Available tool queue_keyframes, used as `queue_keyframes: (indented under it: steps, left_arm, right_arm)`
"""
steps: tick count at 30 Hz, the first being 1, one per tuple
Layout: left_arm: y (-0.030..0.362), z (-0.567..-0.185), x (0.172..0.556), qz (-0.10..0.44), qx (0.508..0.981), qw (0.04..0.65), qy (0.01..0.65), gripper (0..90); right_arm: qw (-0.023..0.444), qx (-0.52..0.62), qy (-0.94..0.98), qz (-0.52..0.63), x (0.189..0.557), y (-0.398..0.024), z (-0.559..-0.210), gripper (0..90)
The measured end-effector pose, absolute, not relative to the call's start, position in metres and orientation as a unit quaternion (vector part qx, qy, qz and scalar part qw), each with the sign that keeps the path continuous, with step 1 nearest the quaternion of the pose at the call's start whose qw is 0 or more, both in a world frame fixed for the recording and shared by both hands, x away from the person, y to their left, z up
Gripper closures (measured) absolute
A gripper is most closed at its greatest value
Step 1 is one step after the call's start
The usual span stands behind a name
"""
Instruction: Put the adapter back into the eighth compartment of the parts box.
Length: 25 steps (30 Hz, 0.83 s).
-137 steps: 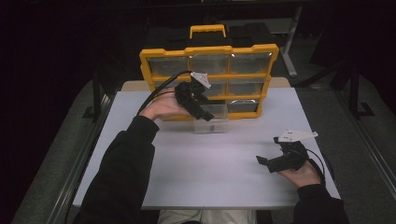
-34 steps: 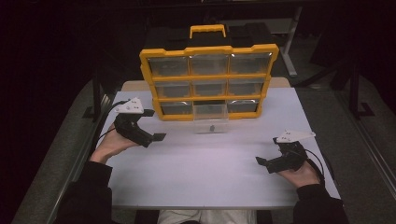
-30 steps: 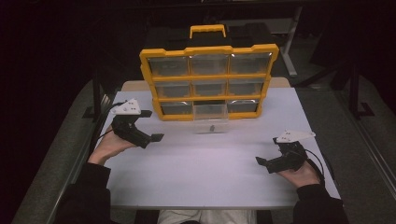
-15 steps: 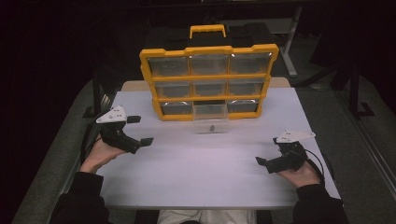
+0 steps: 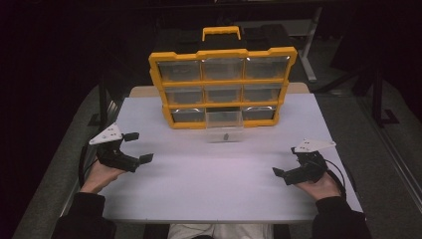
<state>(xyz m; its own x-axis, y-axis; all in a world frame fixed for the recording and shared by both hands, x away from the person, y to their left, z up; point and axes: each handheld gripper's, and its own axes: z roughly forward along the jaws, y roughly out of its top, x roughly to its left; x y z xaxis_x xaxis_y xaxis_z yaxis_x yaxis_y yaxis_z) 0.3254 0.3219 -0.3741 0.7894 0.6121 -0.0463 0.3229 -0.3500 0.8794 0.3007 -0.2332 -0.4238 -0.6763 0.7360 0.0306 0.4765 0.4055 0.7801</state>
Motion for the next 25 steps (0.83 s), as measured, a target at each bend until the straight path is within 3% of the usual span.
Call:
queue_keyframes:
  steps: [16,25]
  left_arm:
    - [0.358,-0.394,0.301,0.174,0.769,0.513,0.339,0.0]
    - [0.36,-0.403,0.289,0.166,0.755,0.539,0.335,0.0]
  right_arm:
    - [0.162,0.369,0.821,0.403,0.3,-0.233,-0.423,0.0]
    - [0.164,0.366,0.823,0.402,0.299,-0.233,-0.423,0.0]
